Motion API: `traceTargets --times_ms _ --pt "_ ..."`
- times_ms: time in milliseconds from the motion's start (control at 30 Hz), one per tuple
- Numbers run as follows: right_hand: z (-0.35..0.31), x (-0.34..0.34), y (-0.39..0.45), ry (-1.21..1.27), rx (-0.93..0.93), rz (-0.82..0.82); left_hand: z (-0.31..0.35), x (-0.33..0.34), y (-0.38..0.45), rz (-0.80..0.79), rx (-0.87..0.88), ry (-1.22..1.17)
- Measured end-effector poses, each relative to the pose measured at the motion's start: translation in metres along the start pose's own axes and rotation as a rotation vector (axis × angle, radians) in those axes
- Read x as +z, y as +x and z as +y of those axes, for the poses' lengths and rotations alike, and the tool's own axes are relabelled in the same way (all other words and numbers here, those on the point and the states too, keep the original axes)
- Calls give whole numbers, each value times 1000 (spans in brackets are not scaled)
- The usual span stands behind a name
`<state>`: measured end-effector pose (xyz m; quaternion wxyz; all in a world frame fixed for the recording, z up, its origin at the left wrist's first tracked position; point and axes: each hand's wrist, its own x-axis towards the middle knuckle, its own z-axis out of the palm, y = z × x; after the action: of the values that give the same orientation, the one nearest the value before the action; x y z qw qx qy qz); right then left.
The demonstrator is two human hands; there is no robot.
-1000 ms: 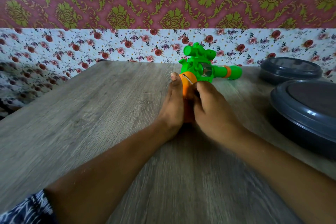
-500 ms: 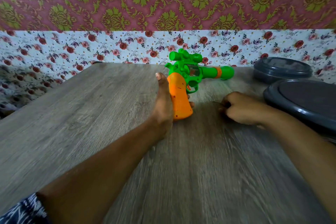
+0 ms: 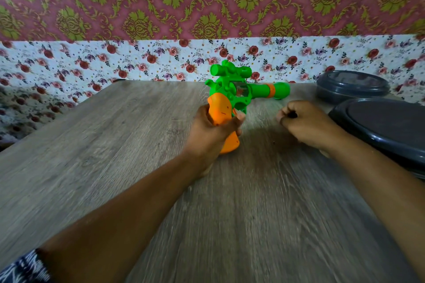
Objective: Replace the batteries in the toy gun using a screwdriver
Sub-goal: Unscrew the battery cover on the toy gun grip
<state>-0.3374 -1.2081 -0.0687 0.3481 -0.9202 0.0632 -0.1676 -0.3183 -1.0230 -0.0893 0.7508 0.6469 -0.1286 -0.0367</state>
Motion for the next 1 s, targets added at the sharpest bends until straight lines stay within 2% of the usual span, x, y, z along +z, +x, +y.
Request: traceTargets --times_ms 133,400,633,833,1000 --pt "-8 0 -2 121 -58 39 0 0 0 20 8 100" --pt "-16 0 -4 138 -227 155 1 -2 1 -87 9 45" --pt "-28 5 -14 -127 -483 320 1 -1 2 -61 -15 -35" --pt "-49 25 -30 -185 -615 166 4 0 0 22 -41 -139" --pt "-58 42 -42 -253 -473 145 7 -5 -2 -80 -63 -173"
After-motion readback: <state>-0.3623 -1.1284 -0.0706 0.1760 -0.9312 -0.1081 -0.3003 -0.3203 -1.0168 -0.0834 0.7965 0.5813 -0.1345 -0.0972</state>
